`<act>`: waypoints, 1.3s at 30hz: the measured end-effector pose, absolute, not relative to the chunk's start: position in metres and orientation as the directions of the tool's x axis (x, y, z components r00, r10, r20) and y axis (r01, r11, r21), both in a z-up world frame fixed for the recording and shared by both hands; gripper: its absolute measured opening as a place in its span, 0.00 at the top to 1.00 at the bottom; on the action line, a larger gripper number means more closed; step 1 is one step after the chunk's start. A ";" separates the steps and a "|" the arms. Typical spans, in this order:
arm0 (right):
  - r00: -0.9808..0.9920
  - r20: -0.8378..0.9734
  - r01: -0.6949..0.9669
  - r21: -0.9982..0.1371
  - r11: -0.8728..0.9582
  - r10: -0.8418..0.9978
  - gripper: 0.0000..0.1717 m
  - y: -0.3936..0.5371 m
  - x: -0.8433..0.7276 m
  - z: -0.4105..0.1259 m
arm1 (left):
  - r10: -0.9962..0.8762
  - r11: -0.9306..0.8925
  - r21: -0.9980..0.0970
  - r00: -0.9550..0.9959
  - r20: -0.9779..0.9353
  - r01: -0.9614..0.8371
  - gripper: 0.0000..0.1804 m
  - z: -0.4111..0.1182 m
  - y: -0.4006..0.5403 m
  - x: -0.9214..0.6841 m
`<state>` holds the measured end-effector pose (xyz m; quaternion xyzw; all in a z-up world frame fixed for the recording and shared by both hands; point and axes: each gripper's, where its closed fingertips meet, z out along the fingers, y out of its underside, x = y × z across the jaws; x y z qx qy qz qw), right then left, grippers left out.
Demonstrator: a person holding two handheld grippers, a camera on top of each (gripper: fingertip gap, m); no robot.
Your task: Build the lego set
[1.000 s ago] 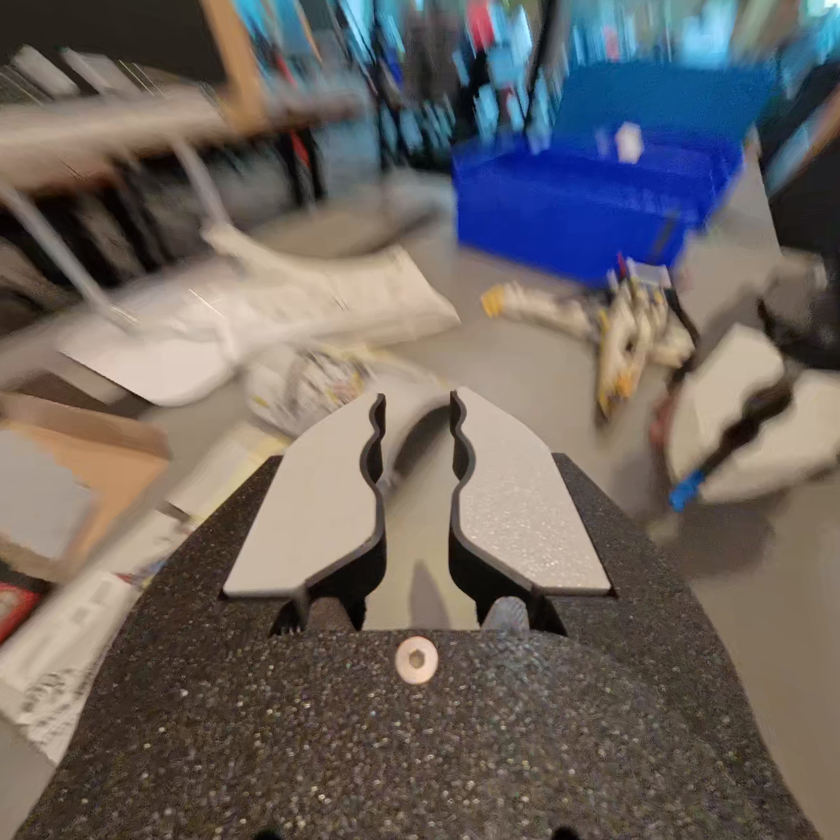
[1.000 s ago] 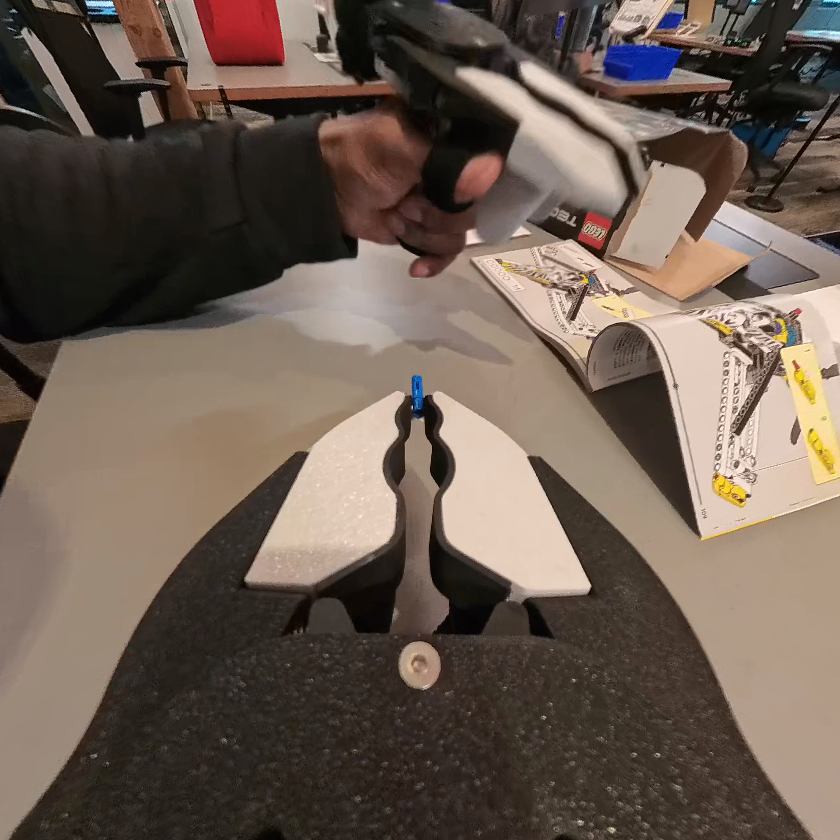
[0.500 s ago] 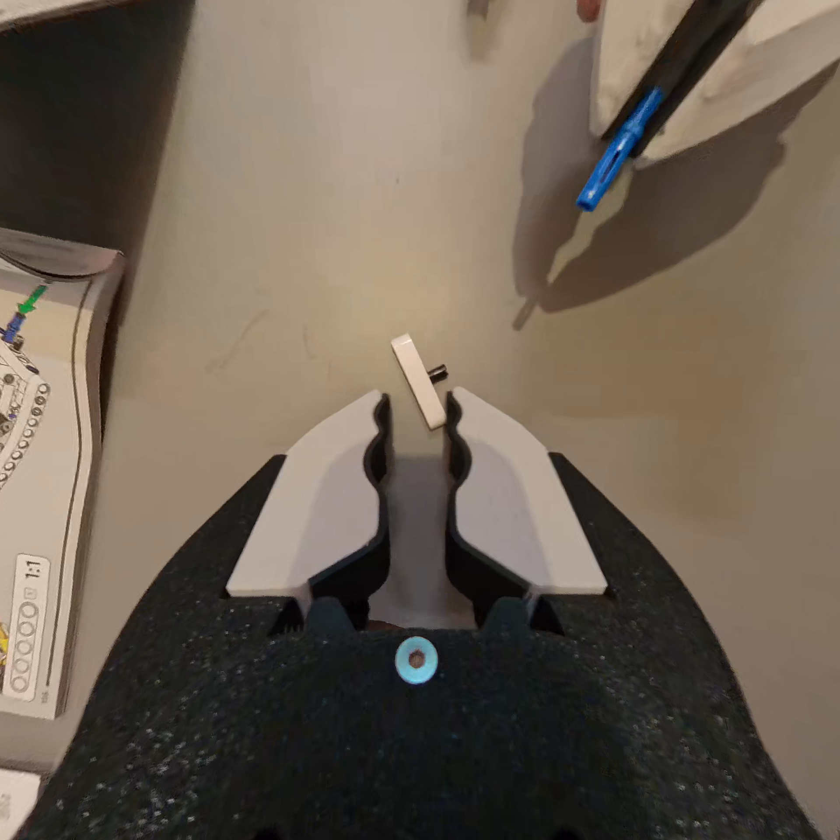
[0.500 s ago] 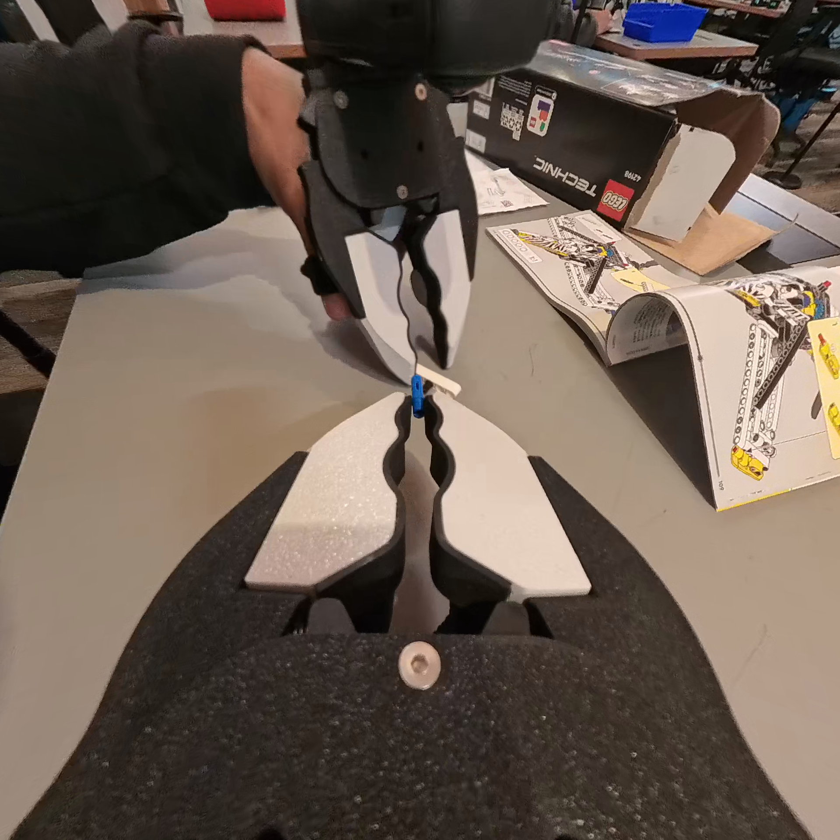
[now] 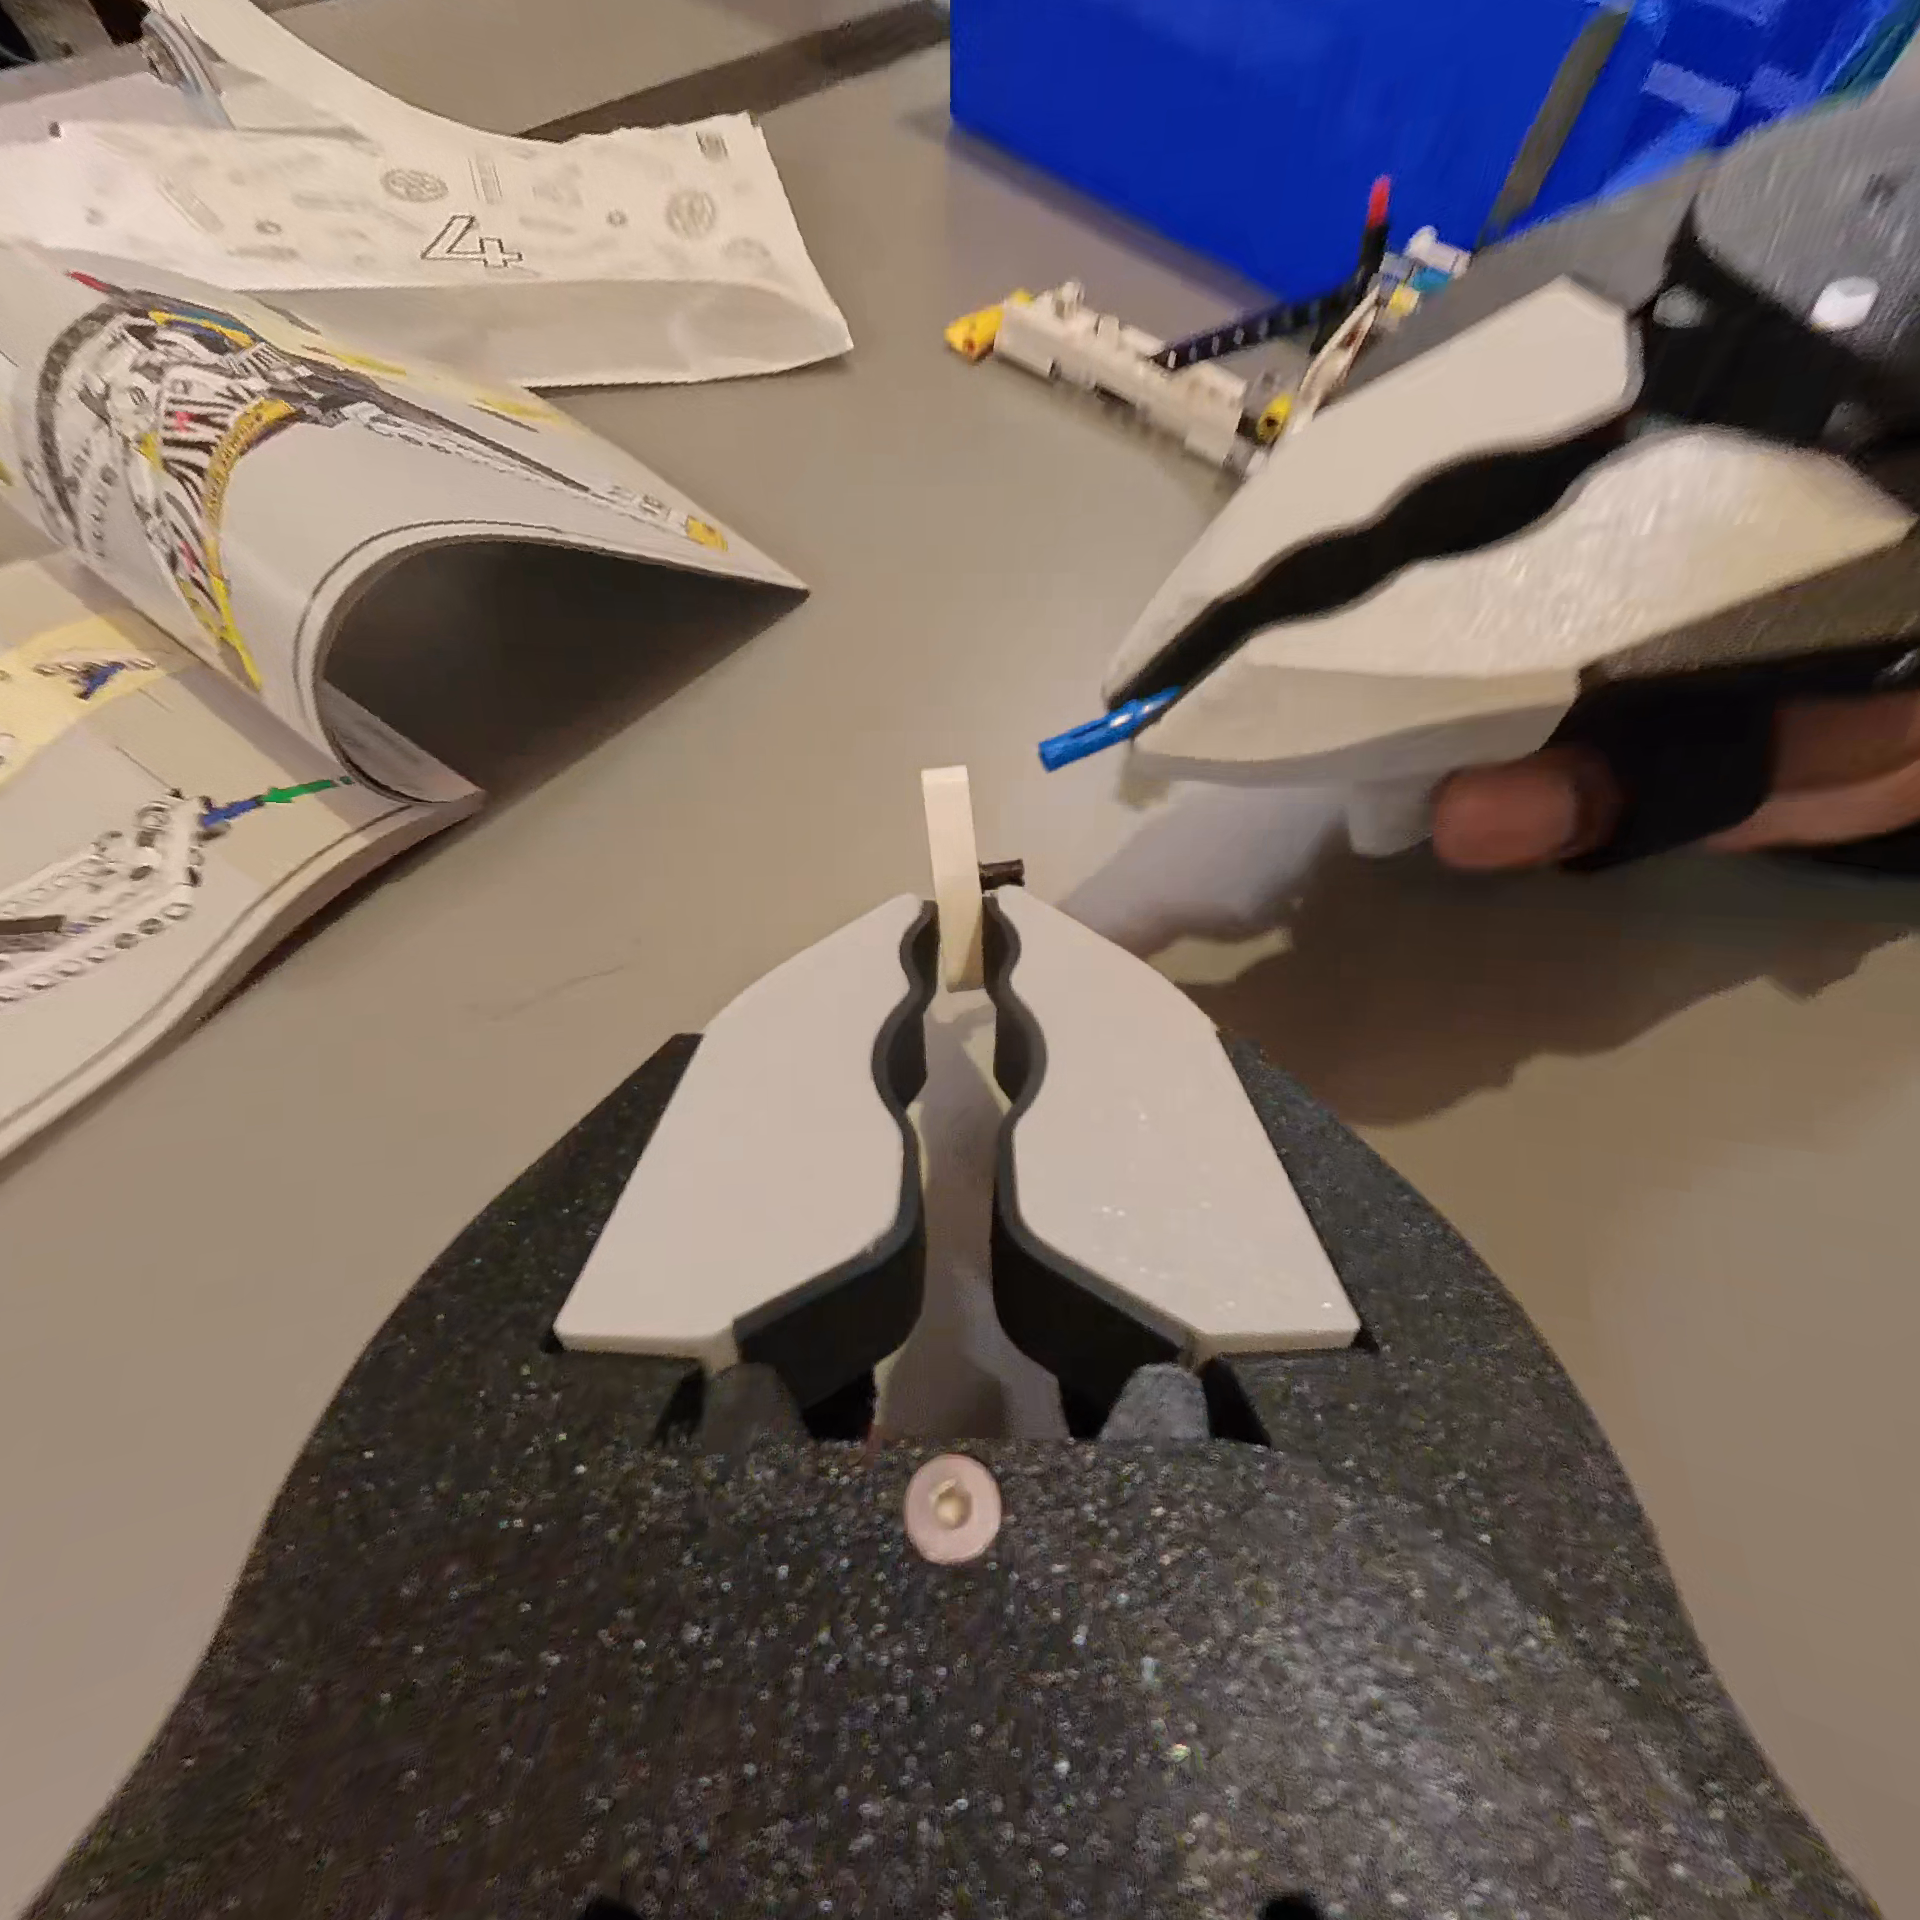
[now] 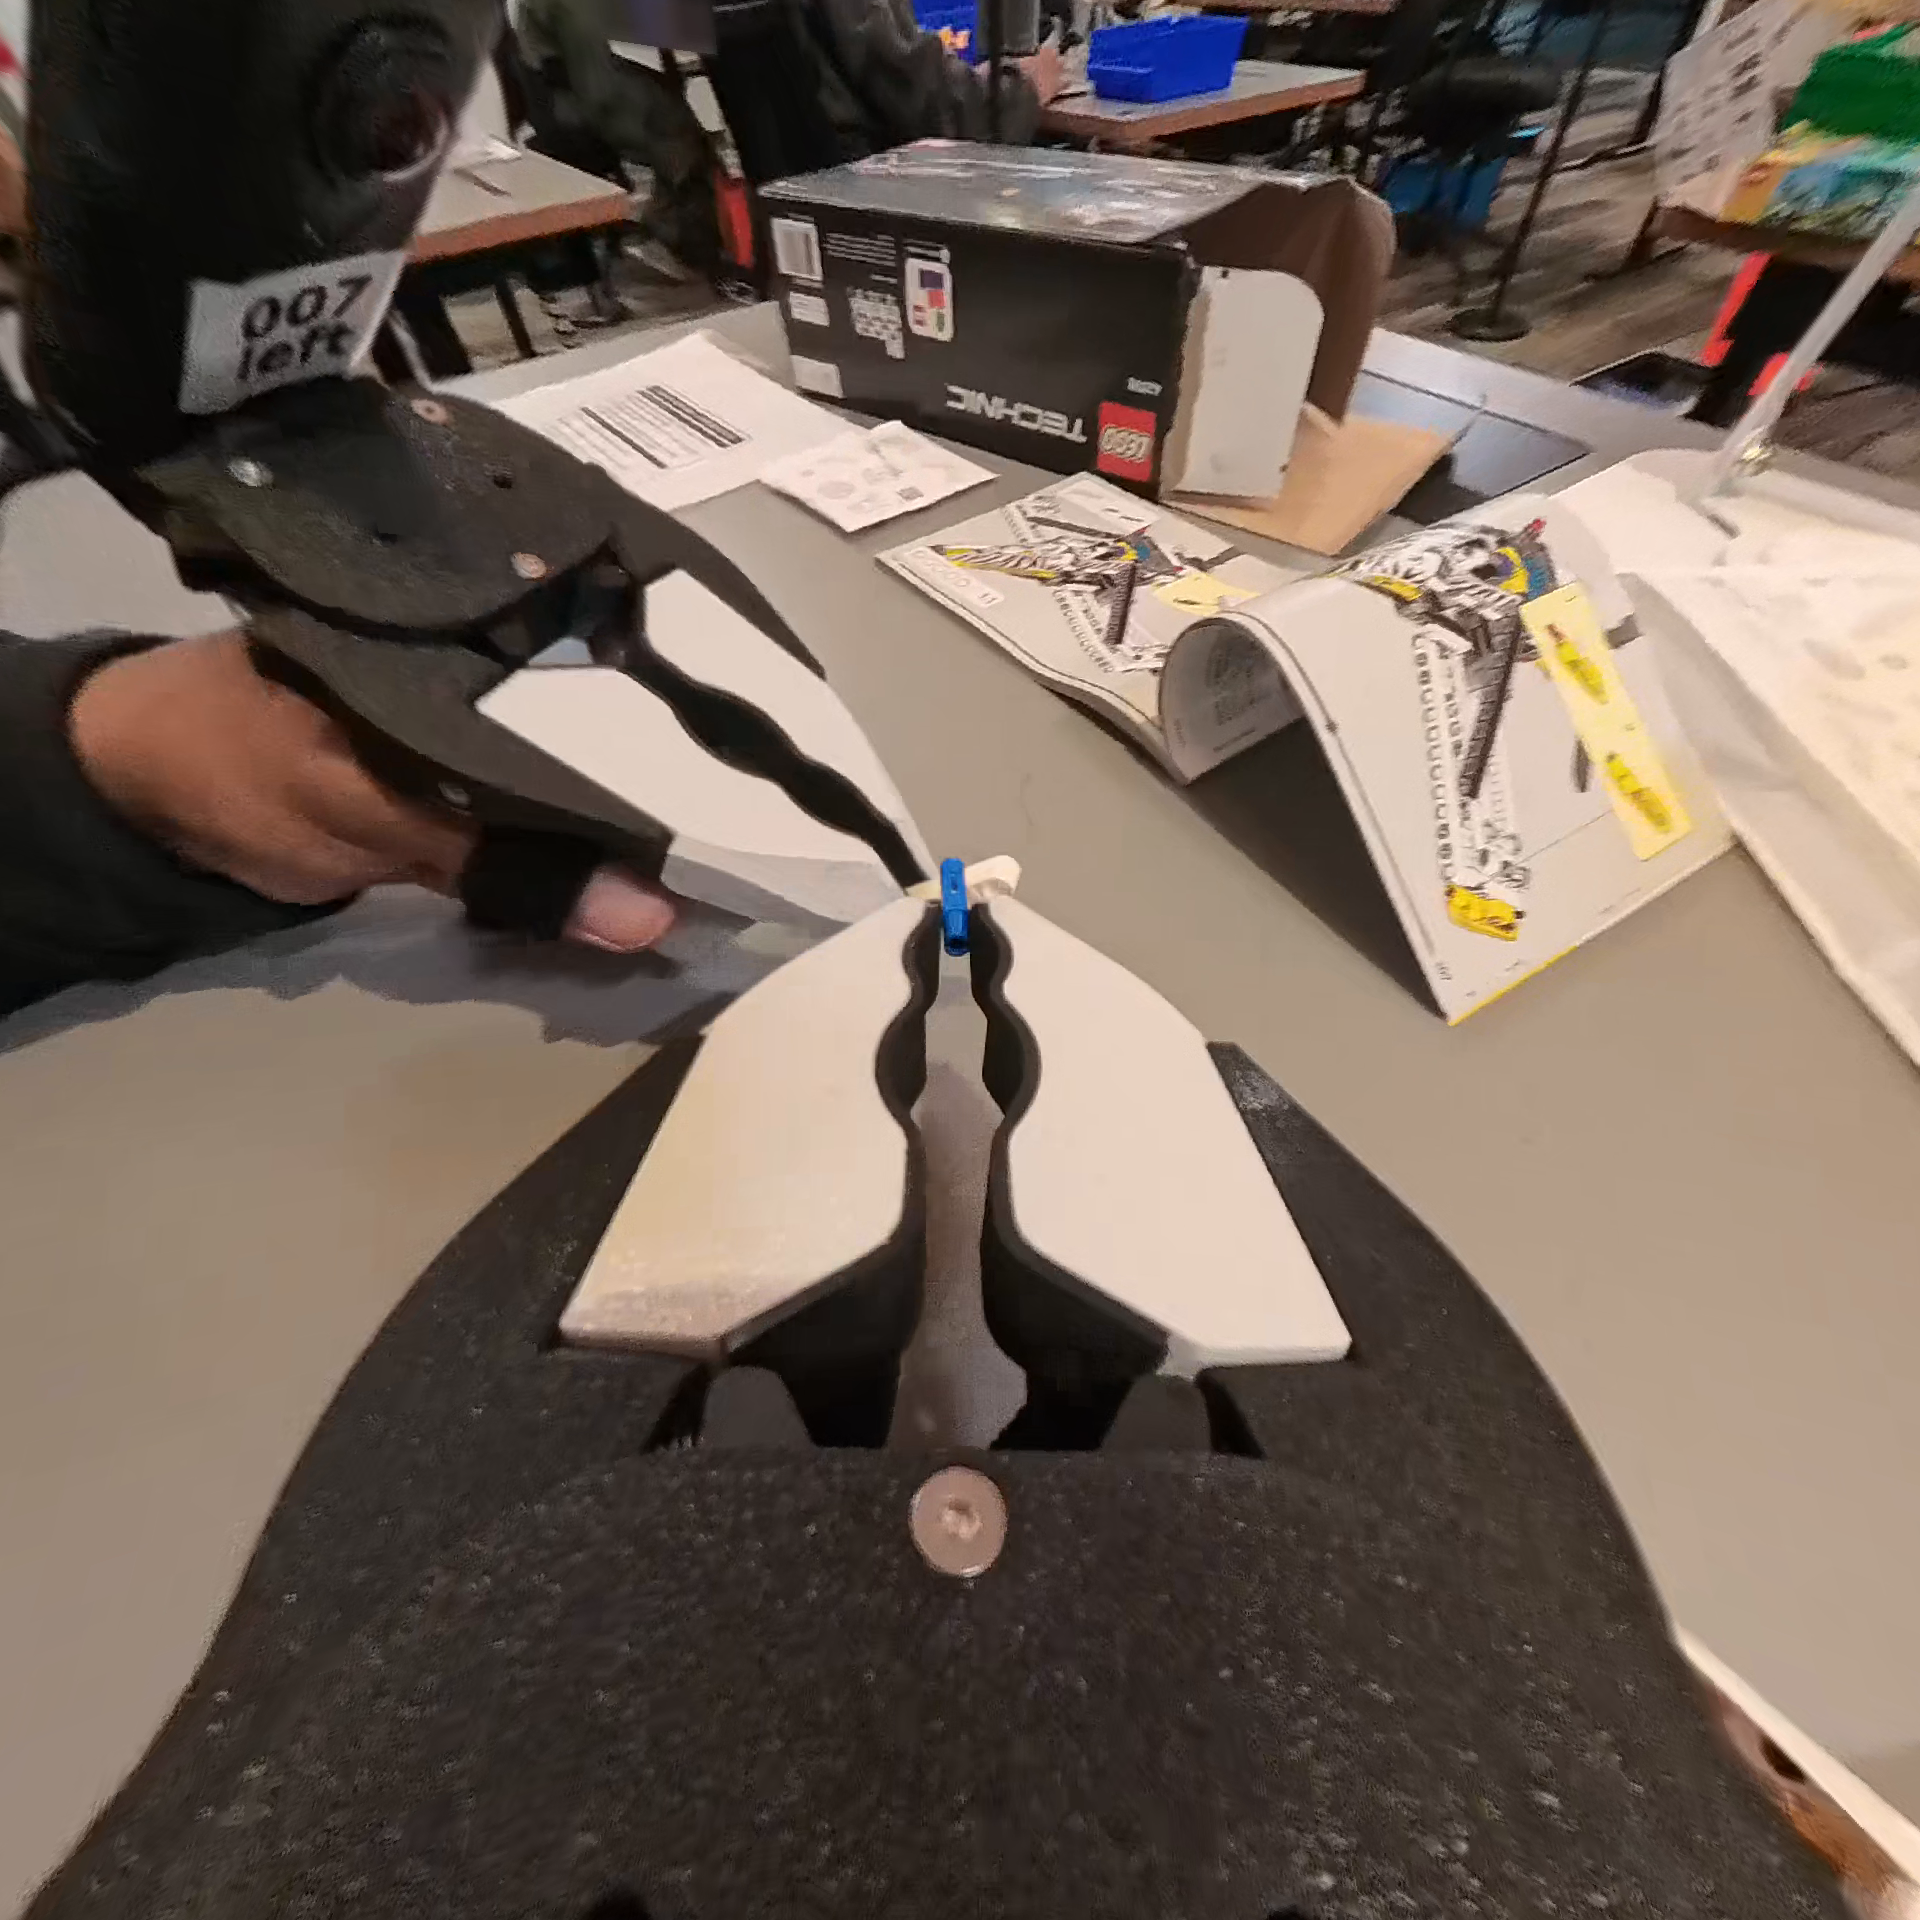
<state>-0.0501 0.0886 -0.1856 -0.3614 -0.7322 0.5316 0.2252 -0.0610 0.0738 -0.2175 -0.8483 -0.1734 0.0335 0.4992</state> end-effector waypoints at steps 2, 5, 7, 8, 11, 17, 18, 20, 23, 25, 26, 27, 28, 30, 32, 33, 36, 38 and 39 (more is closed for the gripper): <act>-0.625 -0.011 0.280 -0.937 0.211 0.780 0.97 0.091 -0.051 -0.188 | 0.338 -0.388 -0.863 0.921 0.193 0.323 0.96 -0.214 0.076 -0.062; -0.617 0.046 0.258 -0.931 0.258 0.785 0.97 0.092 -0.053 -0.191 | 0.319 -0.333 -0.862 0.906 0.279 0.382 0.96 -0.210 0.079 -0.061; -0.619 0.066 0.248 -0.929 0.274 0.782 0.97 0.091 -0.054 -0.192 | 0.309 -0.329 -0.863 0.907 0.285 0.383 0.96 -0.209 0.079 -0.060; -0.622 0.067 0.249 -0.928 0.278 0.780 0.97 0.090 -0.054 -0.193 | 0.299 -0.326 -0.863 0.908 0.293 0.386 0.96 -0.209 0.079 -0.059; -0.622 0.072 0.263 -0.919 0.294 0.779 0.97 0.089 -0.055 -0.198 | 0.279 -0.309 -0.863 0.906 0.319 0.400 0.96 -0.206 0.078 -0.058; -0.610 0.097 0.255 -0.916 0.310 0.787 0.97 0.091 -0.058 -0.199 | 0.302 -0.326 -0.876 0.917 0.260 0.356 0.96 -0.208 0.079 -0.059; -0.610 0.096 0.255 -0.916 0.309 0.787 0.97 0.091 -0.058 -0.199 | 0.304 -0.328 -0.876 0.917 0.257 0.354 0.96 -0.208 0.079 -0.059; -0.609 0.089 0.256 -0.919 0.301 0.789 0.97 0.092 -0.058 -0.197 | 0.300 -0.325 -0.875 0.917 0.265 0.359 0.96 -0.208 0.079 -0.058; -0.614 0.076 0.262 -0.919 0.294 0.786 0.97 0.091 -0.057 -0.197 | 0.277 -0.296 -0.871 0.908 0.314 0.392 0.96 -0.205 0.078 -0.059; -0.630 0.058 0.261 -0.923 0.281 0.774 0.97 0.088 -0.056 -0.197 | 0.249 -0.260 -0.858 0.889 0.384 0.443 0.96 -0.202 0.076 -0.060; -0.640 0.047 0.256 -0.928 0.270 0.767 0.97 0.086 -0.055 -0.195 | 0.229 -0.238 -0.849 0.877 0.423 0.472 0.96 -0.199 0.075 -0.060; -0.647 0.038 0.252 -0.932 0.261 0.762 0.97 0.084 -0.055 -0.194 | 0.199 -0.210 -0.837 0.860 0.470 0.506 0.96 -0.195 0.076 -0.059; -0.654 0.032 0.247 -0.935 0.253 0.756 0.97 0.082 -0.054 -0.193 | 0.167 -0.188 -0.821 0.841 0.514 0.539 0.96 -0.191 0.077 -0.058; -0.658 0.025 0.236 -0.942 0.238 0.753 0.97 0.080 -0.054 -0.190 | 0.121 -0.166 -0.794 0.811 0.572 0.584 0.96 -0.187 0.079 -0.055; -0.651 0.036 0.218 -0.948 0.231 0.758 0.97 0.080 -0.055 -0.186 | 0.100 -0.143 -0.777 0.790 0.604 0.613 0.96 -0.183 0.079 -0.055; -0.647 0.045 0.206 -0.951 0.232 0.761 0.97 0.081 -0.055 -0.184 | 0.090 -0.131 -0.770 0.781 0.618 0.624 0.96 -0.182 0.079 -0.056; -0.634 0.061 0.172 -0.961 0.218 0.771 0.97 0.083 -0.055 -0.177 | 0.080 -0.103 -0.752 0.759 0.646 0.651 0.96 -0.179 0.077 -0.059; -0.632 0.065 0.164 -0.963 0.215 0.772 0.97 0.082 -0.055 -0.175 | 0.076 -0.101 -0.748 0.754 0.652 0.656 0.96 -0.179 0.077 -0.059; -0.632 0.062 0.166 -0.963 0.213 0.772 0.97 0.082 -0.055 -0.176 | 0.067 -0.103 -0.744 0.750 0.657 0.661 0.96 -0.179 0.078 -0.058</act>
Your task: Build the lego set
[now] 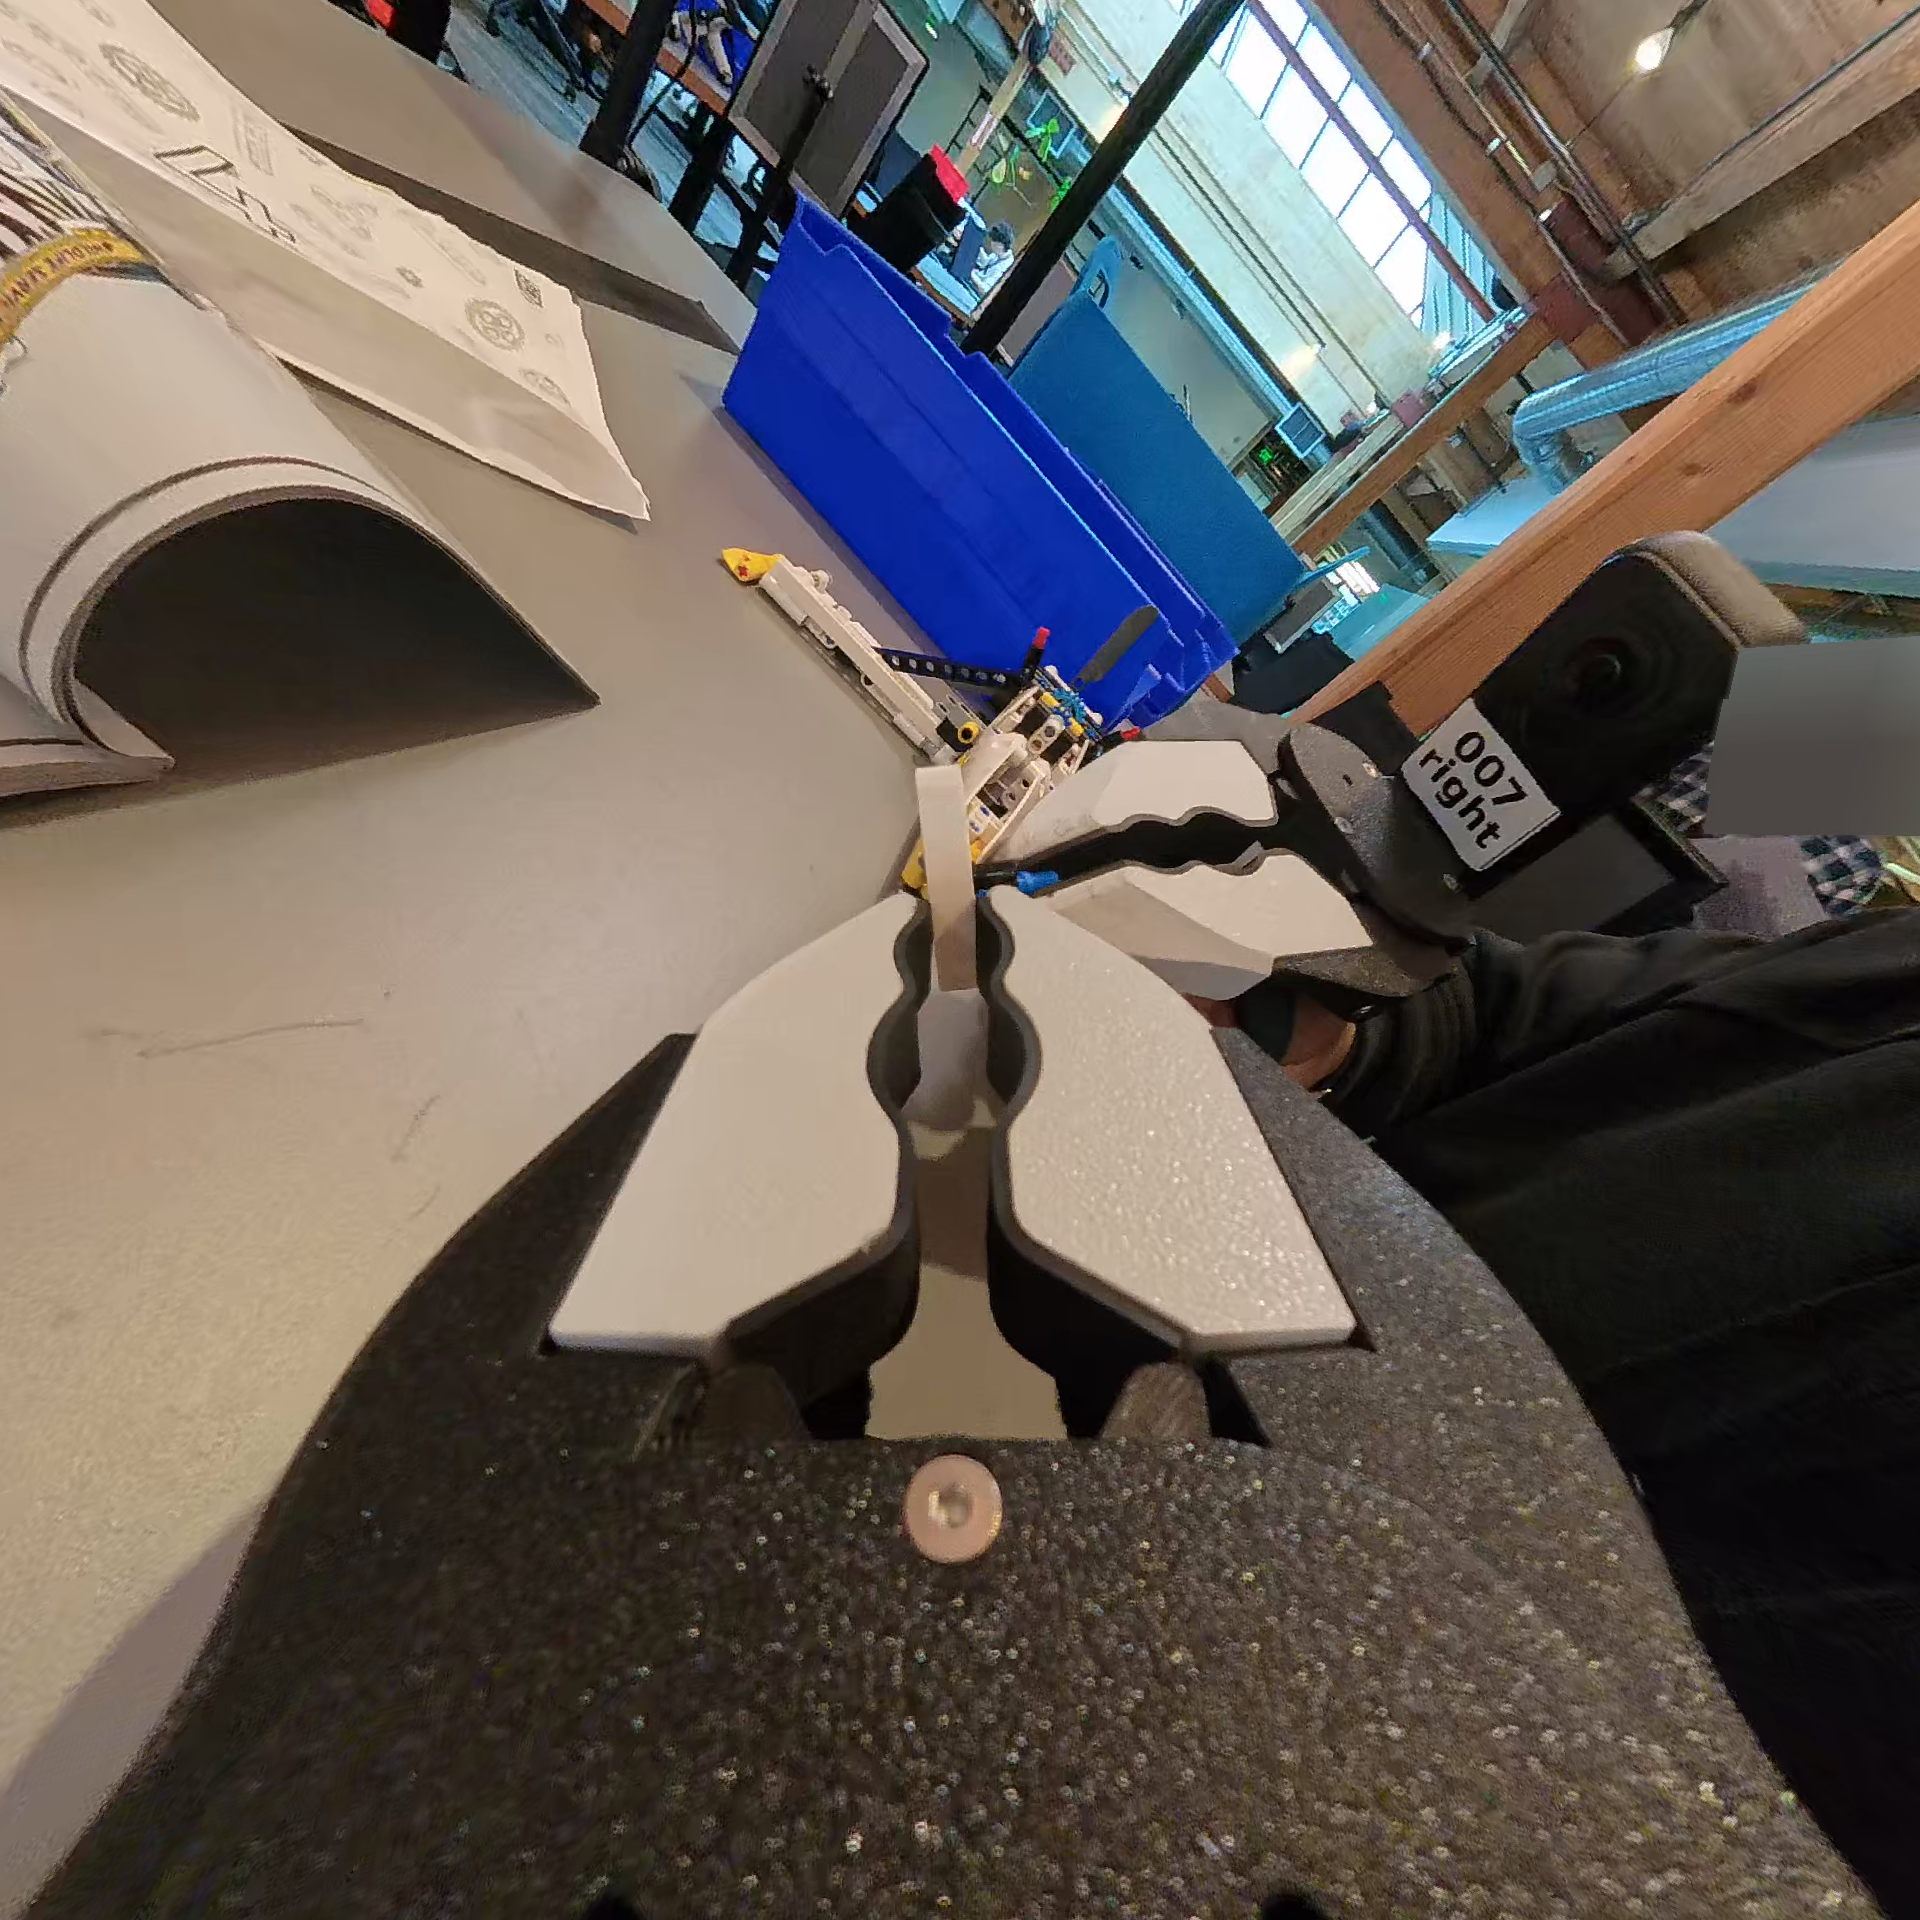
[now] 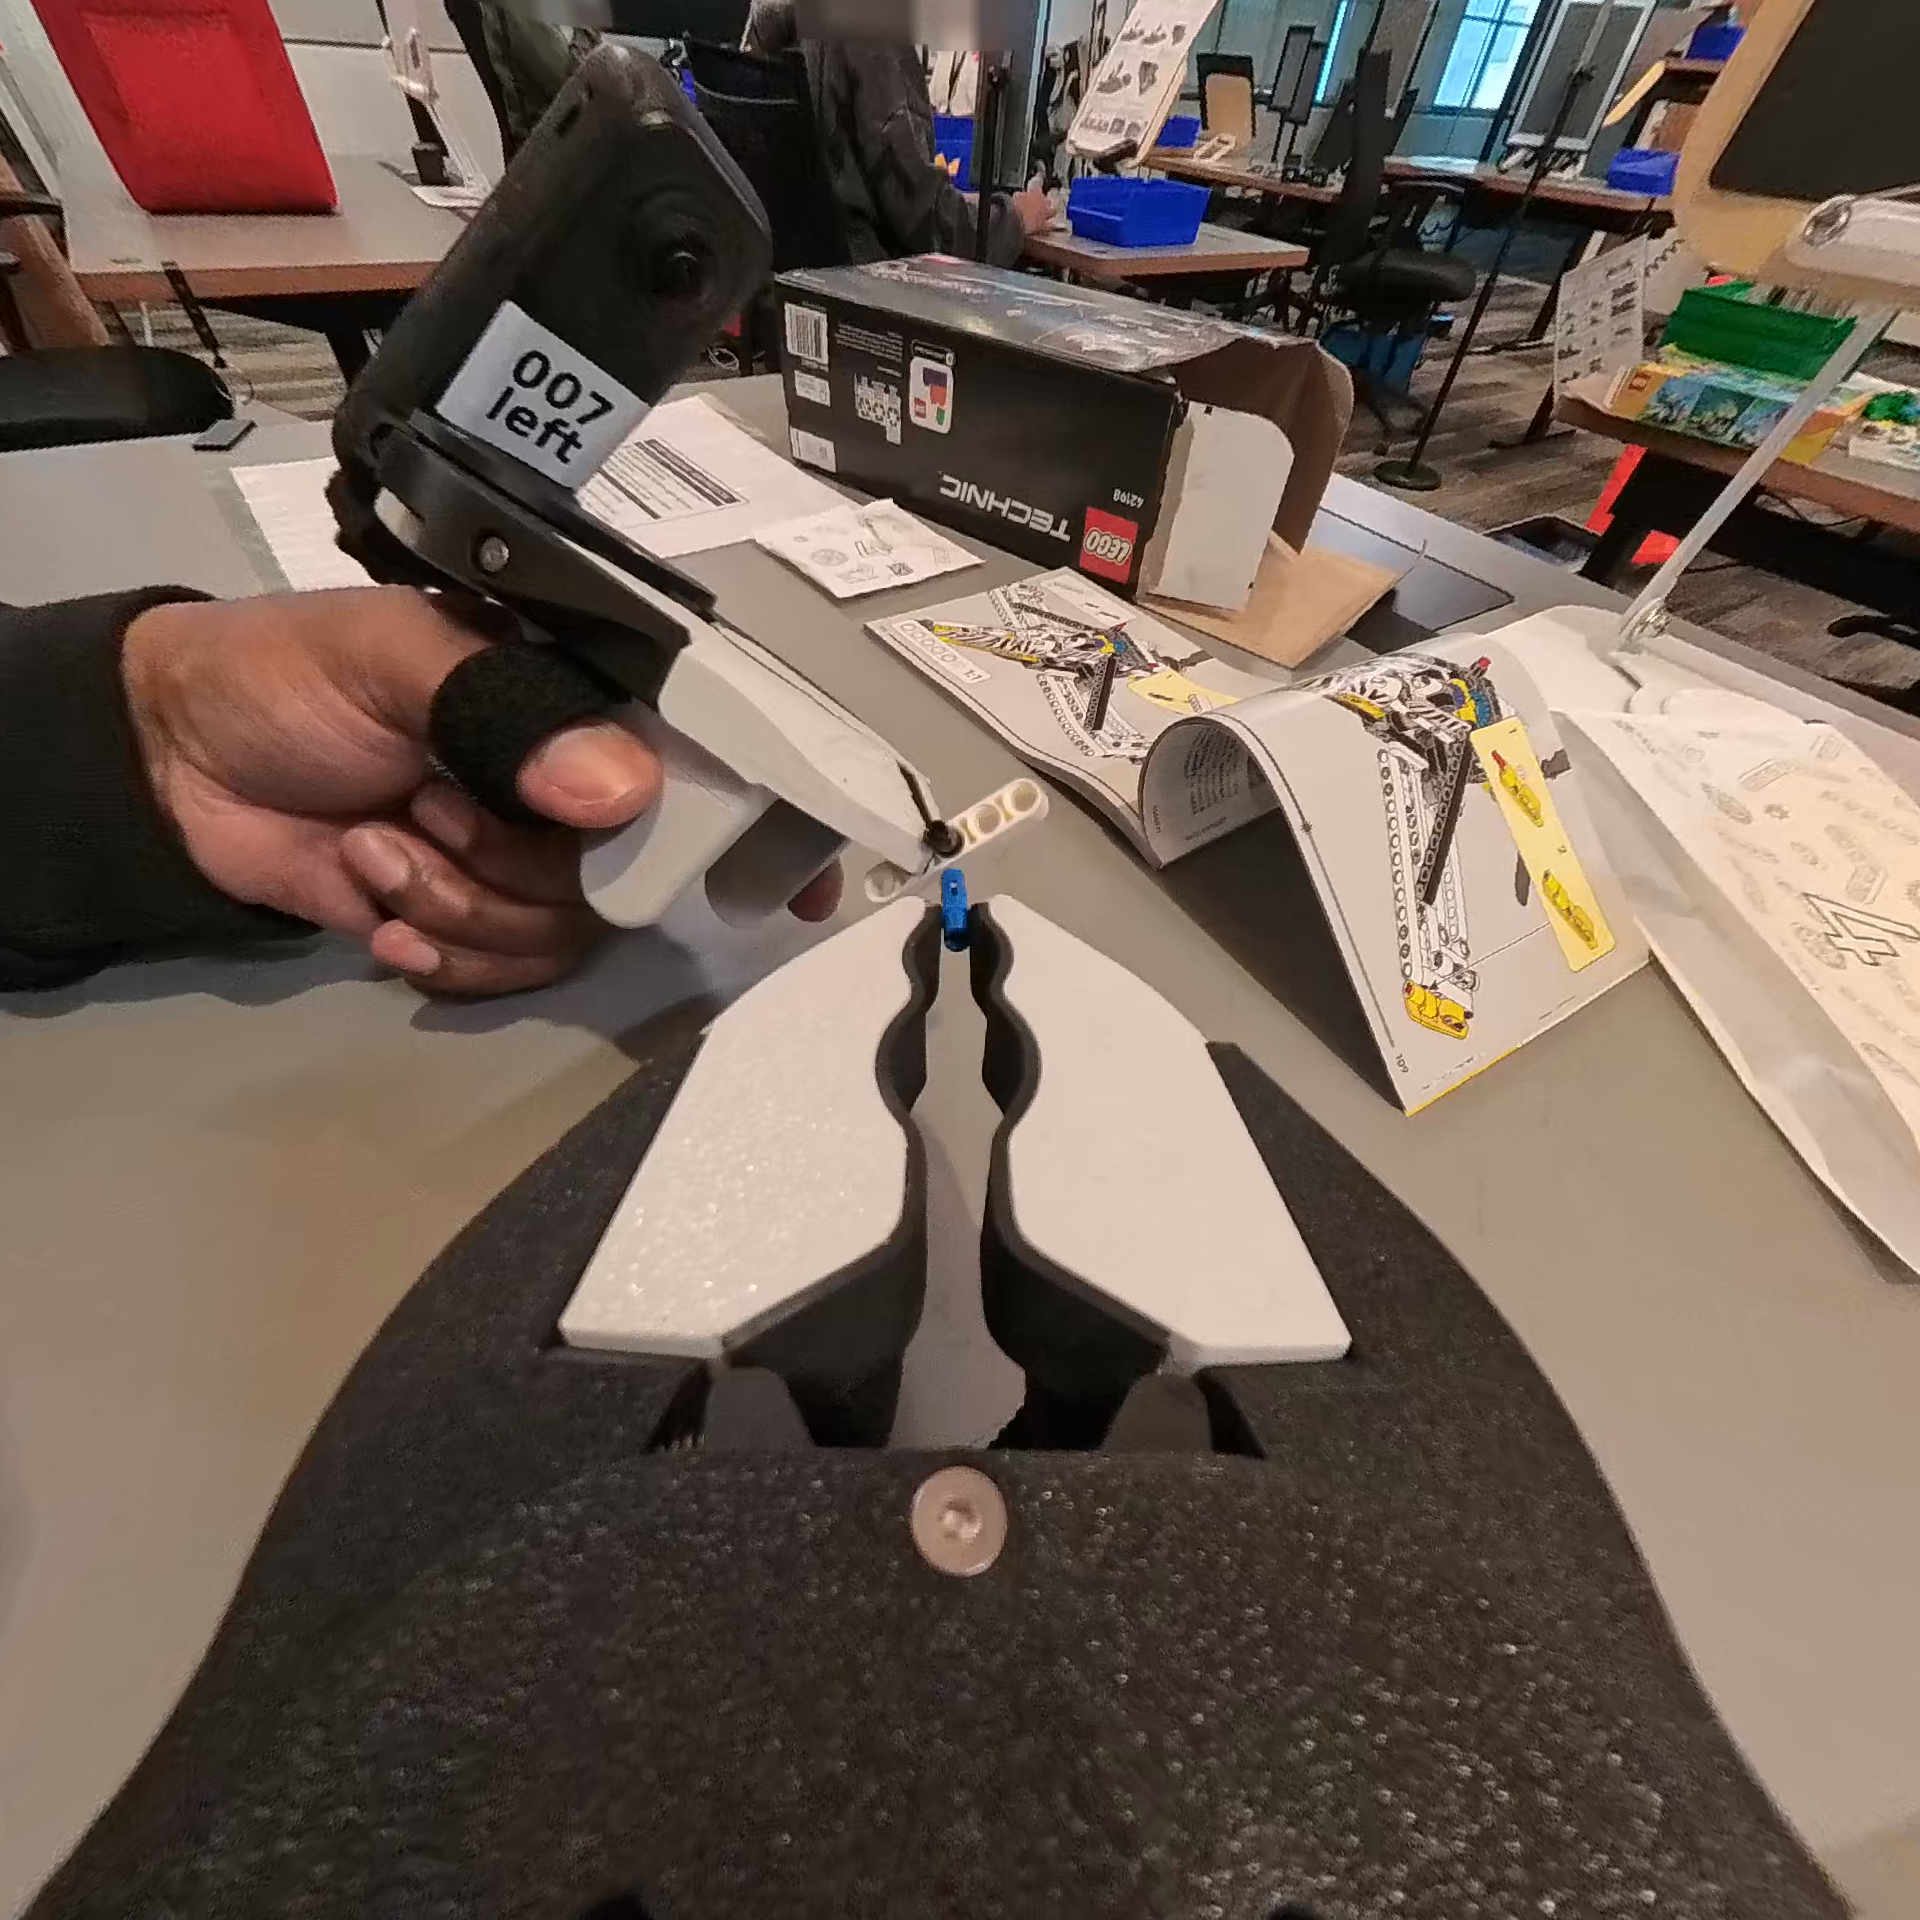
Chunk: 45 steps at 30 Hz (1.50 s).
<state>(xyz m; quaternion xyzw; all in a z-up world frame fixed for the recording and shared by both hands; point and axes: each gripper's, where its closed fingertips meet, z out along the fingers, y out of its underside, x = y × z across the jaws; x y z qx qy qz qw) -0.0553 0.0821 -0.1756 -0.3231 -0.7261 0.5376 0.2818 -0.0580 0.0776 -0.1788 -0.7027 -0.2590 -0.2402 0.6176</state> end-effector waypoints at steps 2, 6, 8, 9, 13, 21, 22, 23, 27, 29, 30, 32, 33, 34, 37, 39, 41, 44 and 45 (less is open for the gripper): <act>-0.630 0.056 0.167 -0.964 0.205 0.775 0.97 0.082 -0.056 -0.176 | 0.044 -0.107 -0.728 0.734 0.677 0.678 0.96 -0.178 0.080 -0.055; -0.635 0.055 0.157 -0.967 0.199 0.771 0.97 0.081 -0.055 -0.175 | 0.064 -0.133 -0.738 0.749 0.659 0.661 0.96 -0.182 0.083 -0.052; -0.639 0.056 0.161 -0.966 0.205 0.767 0.97 0.079 -0.054 -0.177 | 0.077 -0.141 -0.744 0.757 0.649 0.653 0.96 -0.184 0.085 -0.051; -0.640 0.054 0.163 -0.965 0.204 0.766 0.97 0.079 -0.053 -0.177 | 0.076 -0.144 -0.742 0.754 0.652 0.655 0.96 -0.184 0.085 -0.051; -0.654 0.028 0.175 -0.967 0.187 0.756 0.97 0.078 -0.053 -0.178 | 0.058 -0.143 -0.733 0.745 0.664 0.665 0.96 -0.183 0.084 -0.050; -0.690 -0.023 0.356 -0.882 0.310 0.724 0.97 0.082 -0.050 -0.213 | 0.080 -0.168 -0.728 0.745 0.662 0.664 0.96 -0.187 0.083 -0.050; -0.695 -0.033 0.391 -0.856 0.339 0.718 0.97 0.083 -0.048 -0.220 | 0.098 -0.182 -0.727 0.748 0.657 0.662 0.96 -0.190 0.082 -0.051; -0.700 -0.045 0.418 -0.835 0.357 0.713 0.97 0.083 -0.046 -0.225 | 0.119 -0.198 -0.725 0.751 0.650 0.659 0.96 -0.194 0.081 -0.052; -0.713 -0.070 0.492 -0.758 0.428 0.697 0.97 0.088 -0.036 -0.241 | 0.182 -0.290 -0.714 0.769 0.613 0.637 0.96 -0.209 0.079 -0.050; -0.724 -0.071 0.507 -0.730 0.459 0.686 0.97 0.090 -0.031 -0.247 | 0.191 -0.330 -0.710 0.781 0.595 0.622 0.96 -0.215 0.080 -0.046; -0.728 -0.076 0.507 -0.728 0.462 0.681 0.97 0.090 -0.030 -0.247 | 0.195 -0.350 -0.708 0.788 0.584 0.613 0.96 -0.217 0.081 -0.044; -0.736 -0.091 0.511 -0.725 0.462 0.671 0.97 0.093 -0.027 -0.248 | 0.194 -0.389 -0.708 0.803 0.563 0.590 0.96 -0.221 0.082 -0.040; -0.740 -0.105 0.511 -0.730 0.455 0.664 0.97 0.093 -0.026 -0.247 | 0.191 -0.405 -0.709 0.812 0.552 0.577 0.96 -0.223 0.083 -0.038; -0.740 -0.109 0.504 -0.743 0.441 0.664 0.97 0.094 -0.026 -0.244 | 0.190 -0.417 -0.710 0.818 0.542 0.567 0.96 -0.224 0.084 -0.036; -0.752 -0.066 0.399 -0.838 0.373 0.656 0.97 0.094 -0.029 -0.223 | 0.196 -0.415 -0.715 0.823 0.534 0.563 0.96 -0.224 0.084 -0.037; -0.742 -0.039 0.327 -0.892 0.311 0.670 0.97 0.097 -0.032 -0.208 | 0.191 -0.393 -0.722 0.818 0.542 0.570 0.96 -0.221 0.084 -0.038; -0.728 -0.008 0.246 -0.936 0.250 0.686 0.97 0.101 -0.034 -0.193 | 0.198 -0.362 -0.726 0.809 0.553 0.585 0.96 -0.218 0.083 -0.042; -0.737 0.059 0.111 -0.972 0.206 0.674 0.97 0.099 -0.031 -0.173 | 0.170 -0.314 -0.724 0.787 0.594 0.614 0.96 -0.211 0.084 -0.042; -0.731 0.082 0.088 -0.973 0.213 0.677 0.97 0.098 -0.032 -0.172 | 0.153 -0.304 -0.722 0.780 0.607 0.621 0.96 -0.208 0.085 -0.041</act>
